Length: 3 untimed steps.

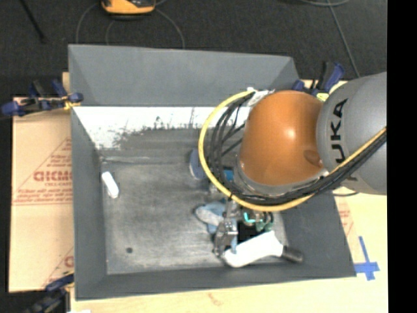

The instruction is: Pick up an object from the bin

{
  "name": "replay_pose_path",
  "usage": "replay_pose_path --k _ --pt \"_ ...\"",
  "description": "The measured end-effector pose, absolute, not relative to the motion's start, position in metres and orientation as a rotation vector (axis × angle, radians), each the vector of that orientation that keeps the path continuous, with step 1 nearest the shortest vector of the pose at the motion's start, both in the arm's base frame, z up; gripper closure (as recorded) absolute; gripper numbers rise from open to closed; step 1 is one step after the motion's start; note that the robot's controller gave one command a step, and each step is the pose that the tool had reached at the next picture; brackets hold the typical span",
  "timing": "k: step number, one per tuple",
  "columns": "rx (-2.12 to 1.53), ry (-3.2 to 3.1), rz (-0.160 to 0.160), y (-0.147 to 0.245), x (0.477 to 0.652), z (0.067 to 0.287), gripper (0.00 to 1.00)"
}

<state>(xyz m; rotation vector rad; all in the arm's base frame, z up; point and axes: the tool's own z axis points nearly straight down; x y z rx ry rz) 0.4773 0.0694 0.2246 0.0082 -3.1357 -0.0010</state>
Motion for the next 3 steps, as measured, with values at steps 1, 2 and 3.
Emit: replay_pose_path --k 1,2,3 --pt "0.004 -3.144 -0.002 0.069 0.479 0.229 0.00" --pt "0.925 -3.002 0.000 0.088 0.497 0.077 1.00" --pt "0.921 -3.004 -0.002 0.089 0.498 0.078 0.00"
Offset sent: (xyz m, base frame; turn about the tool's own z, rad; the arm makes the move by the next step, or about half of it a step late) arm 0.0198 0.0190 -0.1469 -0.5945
